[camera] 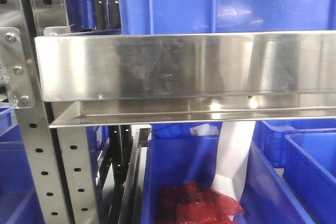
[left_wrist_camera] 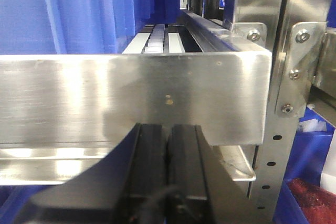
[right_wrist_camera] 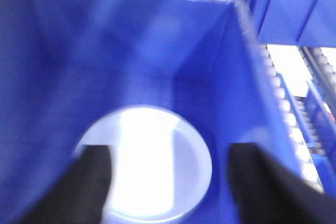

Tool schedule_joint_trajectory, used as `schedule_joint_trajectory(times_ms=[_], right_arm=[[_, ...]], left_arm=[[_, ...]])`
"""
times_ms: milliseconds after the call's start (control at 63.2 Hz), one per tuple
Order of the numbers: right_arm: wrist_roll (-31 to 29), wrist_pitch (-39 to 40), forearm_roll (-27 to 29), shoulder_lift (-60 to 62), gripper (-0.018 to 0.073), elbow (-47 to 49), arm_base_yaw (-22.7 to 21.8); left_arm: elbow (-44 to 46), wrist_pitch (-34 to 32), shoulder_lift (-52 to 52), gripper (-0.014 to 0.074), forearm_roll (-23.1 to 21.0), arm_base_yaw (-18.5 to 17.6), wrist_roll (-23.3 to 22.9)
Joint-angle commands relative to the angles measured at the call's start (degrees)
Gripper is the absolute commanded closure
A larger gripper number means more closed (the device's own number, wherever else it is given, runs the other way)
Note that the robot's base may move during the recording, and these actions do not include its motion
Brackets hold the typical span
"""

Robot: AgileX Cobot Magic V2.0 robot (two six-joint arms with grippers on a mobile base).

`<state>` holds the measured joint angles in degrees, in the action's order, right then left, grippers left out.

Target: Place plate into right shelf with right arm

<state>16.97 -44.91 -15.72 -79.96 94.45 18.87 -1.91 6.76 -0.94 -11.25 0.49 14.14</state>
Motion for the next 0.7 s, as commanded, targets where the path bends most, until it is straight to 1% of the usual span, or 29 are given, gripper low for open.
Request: schedule_joint_trajectory(times_ms=[0,79,158,222,285,301,459,601,681], right_arm=[[-0.35,2.46,0.08,7.07,0.0218,-0.38,0.10],[-0.40,3.12,0.35,12.96,0.0329,-4.81,0.10],[-0.88,5.18,0.28,18.56,0.0403,-10.76,0.10],[-1.37,8.13,0.28,25.80,0.0475,-18.37,0.10],[-1.37,10.86,0.28,30.62,0.0513,-23.77,0.10],[-1.37,11.82,0.28,33.06,0.0514,-26.49,0.10],[-1.37,16.24,0.28,47.34,0.0512,-40.83,0.10],[-1.37,16.19,0.22,56.87,0.0512,-49.84,0.10],[-1.37,16.14,0.22,60.69,0.0512,-53.26,0.10]], left_arm=[[-0.46,-4.88,-0.65,0.0643,-0.22,-0.09,-0.14],[-0.46,-4.88,-0.65,0.0643,-0.22,-0.09,-0.14],[-0.46,-4.88,-0.65,0.0643,-0.22,-0.09,-0.14],[-0.46,-4.88,-0.65,0.0643,-0.22,-0.09,-0.14],[-0.46,-4.88,-0.65,0.0643,-0.22,-0.09,-0.14],[-0.46,-4.88,-0.65,0.0643,-0.22,-0.09,-0.14],[-0.46,-4.88,-0.65,0.0643,-0.22,-0.09,-0.14],[-0.46,-4.88,-0.65,0.0643,-0.22,-0.09,-0.14],[-0.46,-4.88,-0.65,0.0643,-0.22,-0.09,-0.14]])
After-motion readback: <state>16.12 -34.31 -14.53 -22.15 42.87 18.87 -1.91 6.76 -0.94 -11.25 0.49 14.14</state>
